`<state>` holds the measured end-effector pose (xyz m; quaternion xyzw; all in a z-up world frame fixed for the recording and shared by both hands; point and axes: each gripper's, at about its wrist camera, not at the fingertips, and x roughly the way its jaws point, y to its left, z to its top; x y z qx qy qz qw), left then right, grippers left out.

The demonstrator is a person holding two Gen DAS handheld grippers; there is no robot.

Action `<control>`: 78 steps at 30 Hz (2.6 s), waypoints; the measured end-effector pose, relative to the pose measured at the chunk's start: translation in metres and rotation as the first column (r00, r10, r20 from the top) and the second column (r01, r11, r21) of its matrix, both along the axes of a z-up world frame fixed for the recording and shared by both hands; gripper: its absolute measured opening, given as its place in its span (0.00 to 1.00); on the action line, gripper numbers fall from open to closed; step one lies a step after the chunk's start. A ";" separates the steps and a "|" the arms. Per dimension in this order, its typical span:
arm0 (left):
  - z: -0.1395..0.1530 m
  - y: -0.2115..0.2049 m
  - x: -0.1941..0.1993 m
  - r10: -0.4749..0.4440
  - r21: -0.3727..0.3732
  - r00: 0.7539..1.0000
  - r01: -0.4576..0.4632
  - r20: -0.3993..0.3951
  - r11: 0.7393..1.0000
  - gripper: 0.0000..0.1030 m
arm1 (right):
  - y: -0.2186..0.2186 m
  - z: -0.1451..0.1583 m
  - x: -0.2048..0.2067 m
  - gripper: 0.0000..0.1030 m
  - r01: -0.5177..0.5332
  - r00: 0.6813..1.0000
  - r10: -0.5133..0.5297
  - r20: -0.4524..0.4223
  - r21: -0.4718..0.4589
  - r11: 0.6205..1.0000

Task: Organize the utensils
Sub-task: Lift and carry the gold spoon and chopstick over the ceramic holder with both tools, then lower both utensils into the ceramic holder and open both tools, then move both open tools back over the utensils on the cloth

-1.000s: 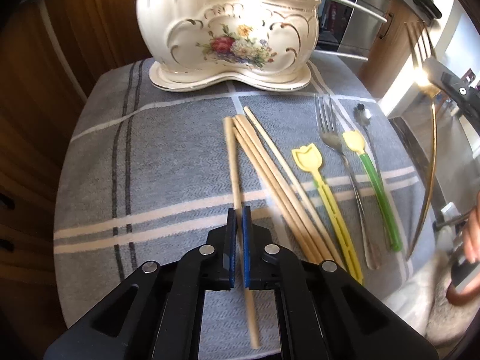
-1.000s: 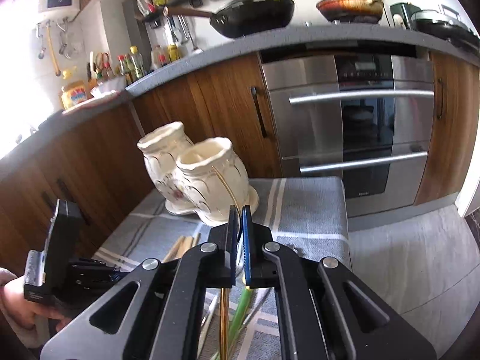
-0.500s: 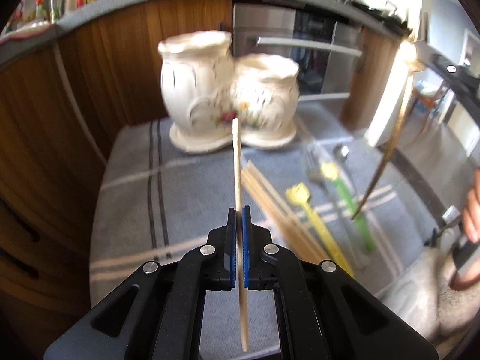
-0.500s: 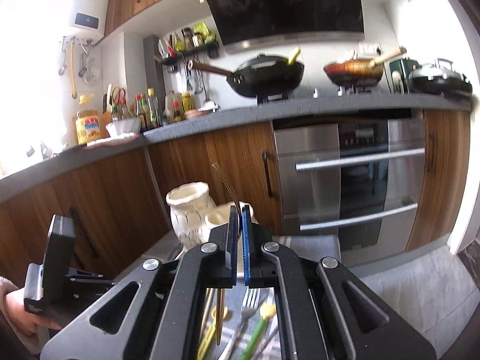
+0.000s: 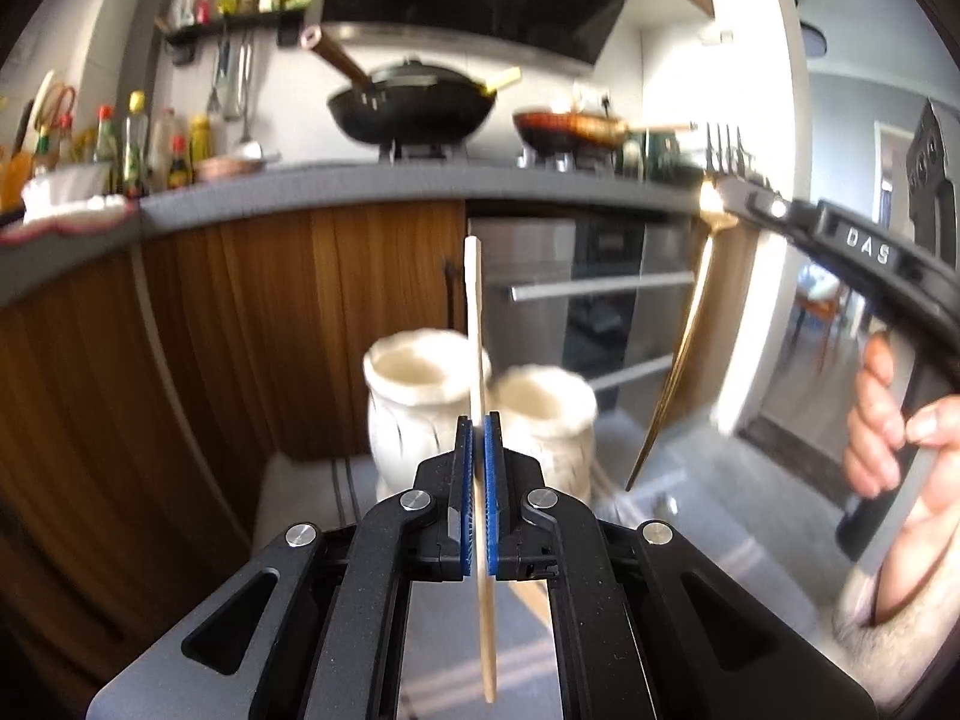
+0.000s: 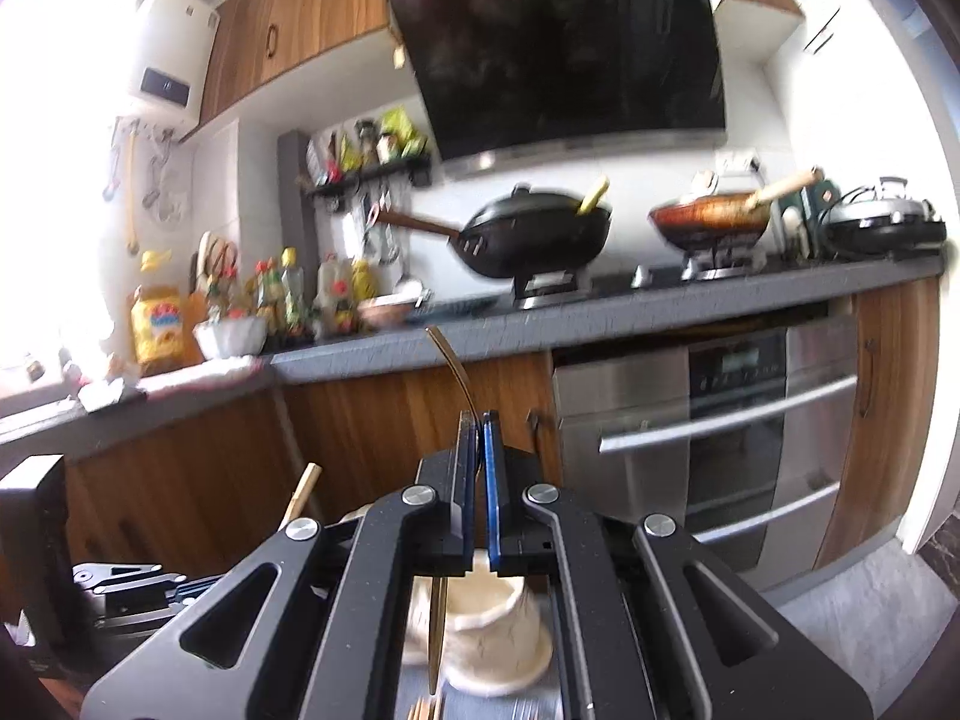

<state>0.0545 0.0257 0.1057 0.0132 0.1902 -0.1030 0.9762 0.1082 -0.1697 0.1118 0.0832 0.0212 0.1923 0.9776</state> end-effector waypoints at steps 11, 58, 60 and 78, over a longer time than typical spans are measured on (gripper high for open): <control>0.037 0.008 0.066 0.016 -0.093 0.974 0.005 0.224 0.996 0.04 | -0.009 -0.001 0.039 0.02 0.097 0.990 -0.108 0.088 0.123 0.988; -0.023 0.024 0.082 0.086 -0.059 0.988 -0.080 0.125 0.995 0.43 | 0.006 -0.073 0.126 0.06 0.062 0.964 -0.054 -0.260 0.019 0.998; -0.019 0.022 0.076 0.087 -0.046 0.988 -0.081 0.130 0.996 0.49 | 0.005 -0.072 0.125 0.16 0.060 0.965 -0.053 -0.258 0.022 0.998; -0.007 0.015 0.012 0.112 -0.037 0.986 -0.108 0.124 0.993 0.93 | -0.030 -0.076 0.047 0.93 0.065 0.951 -0.069 -0.300 -0.023 0.998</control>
